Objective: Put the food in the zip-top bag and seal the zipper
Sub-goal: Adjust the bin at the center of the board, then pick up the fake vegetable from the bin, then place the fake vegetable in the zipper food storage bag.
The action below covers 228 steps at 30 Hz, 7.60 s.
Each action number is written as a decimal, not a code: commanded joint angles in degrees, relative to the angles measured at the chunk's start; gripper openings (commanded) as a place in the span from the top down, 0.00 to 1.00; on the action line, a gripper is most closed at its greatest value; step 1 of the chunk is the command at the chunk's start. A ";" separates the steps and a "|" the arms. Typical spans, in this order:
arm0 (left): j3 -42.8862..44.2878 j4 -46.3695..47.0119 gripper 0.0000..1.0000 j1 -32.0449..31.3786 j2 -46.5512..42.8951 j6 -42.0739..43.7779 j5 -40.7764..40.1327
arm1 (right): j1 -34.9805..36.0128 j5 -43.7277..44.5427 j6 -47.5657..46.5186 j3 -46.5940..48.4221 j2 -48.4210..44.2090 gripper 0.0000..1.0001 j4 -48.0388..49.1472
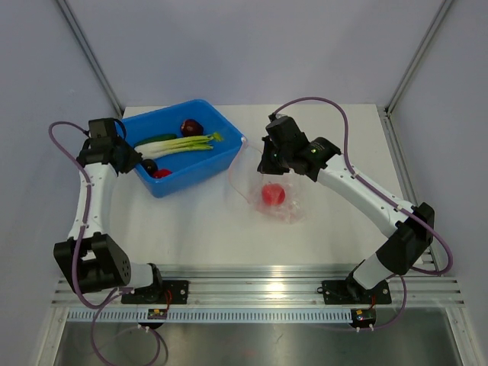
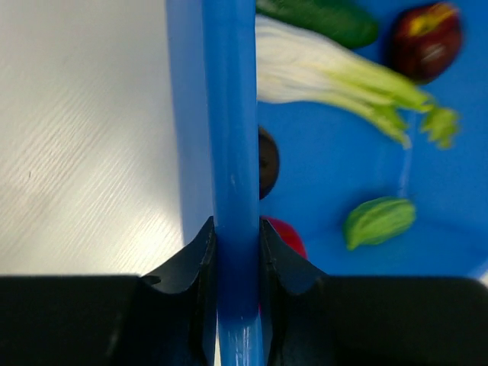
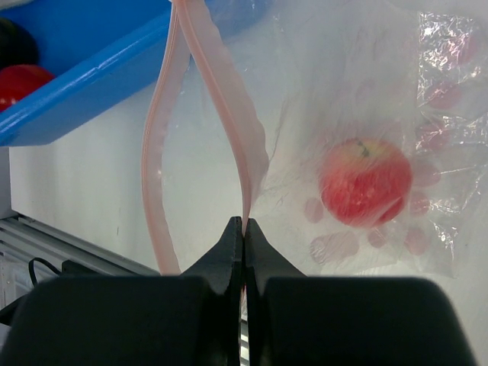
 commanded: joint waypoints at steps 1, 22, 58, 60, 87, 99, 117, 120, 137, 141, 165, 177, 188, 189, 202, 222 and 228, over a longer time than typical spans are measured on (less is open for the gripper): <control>8.57 1.73 1.00 -0.87 -2.09 3.10 7.00 | -0.23 -1.26 0.08 0.22 -0.26 0.99 1.96; 18.34 -2.32 1.00 -6.85 6.27 7.06 6.49 | -0.23 -0.82 0.52 -0.31 -0.61 1.00 1.87; -12.18 2.69 0.20 1.33 -2.16 -5.60 -5.20 | -0.32 1.64 -0.36 -0.05 -1.93 1.00 0.38; -10.25 2.95 0.18 1.15 -5.92 -4.37 -5.12 | -0.32 1.46 -0.27 0.21 -1.76 1.00 0.38; 29.23 -16.28 0.15 -11.86 30.32 -37.84 -26.12 | -0.32 3.22 -2.82 2.06 2.37 0.99 -1.29; 27.14 -18.59 0.15 -11.77 38.61 -59.20 -25.59 | -1.81 1.91 -4.84 0.93 3.78 0.99 -1.21; 26.86 -8.57 0.15 -10.10 42.39 -65.98 -26.03 | -4.62 -1.70 -7.30 0.48 7.56 0.99 -1.82; 26.86 -5.93 0.16 -10.10 43.00 -64.75 -25.95 | -5.06 -2.05 -7.56 0.48 8.09 0.99 -1.56; 25.98 -2.68 0.33 -9.22 48.89 -63.78 -24.01 | -5.68 -2.84 -8.00 2.06 10.90 0.99 -2.17; 27.29 -2.76 0.63 -8.43 49.59 -62.73 -23.22 | -5.68 -3.02 -7.74 2.15 10.90 0.99 -2.44; 30.64 -9.98 1.00 -11.24 35.71 -55.63 -40.27 | -5.68 -4.07 -6.77 0.75 8.44 1.00 -1.82; 21.24 21.97 1.00 -15.63 22.72 -28.59 -43.27 | -5.68 -4.07 -6.25 0.04 6.60 0.99 -1.73; 22.20 37.04 1.00 -15.81 18.14 -6.93 -35.28 | -5.68 -3.37 -5.46 0.56 5.45 1.00 -0.94; 22.37 38.79 1.00 -15.81 17.70 -3.61 -33.70 | -5.68 -3.37 -5.37 0.83 5.45 1.00 -0.77; 28.61 27.92 1.00 -15.29 9.00 4.16 -11.65 | -5.59 -7.85 -3.26 3.56 3.17 1.00 2.40; 25.18 12.71 1.00 -17.48 -9.03 -3.32 7.79 | -2.69 -7.94 1.49 9.53 4.40 1.00 1.17; 23.00 13.85 1.00 -19.24 -10.78 -5.86 12.90 | -2.43 -8.55 1.57 11.55 5.63 1.00 1.17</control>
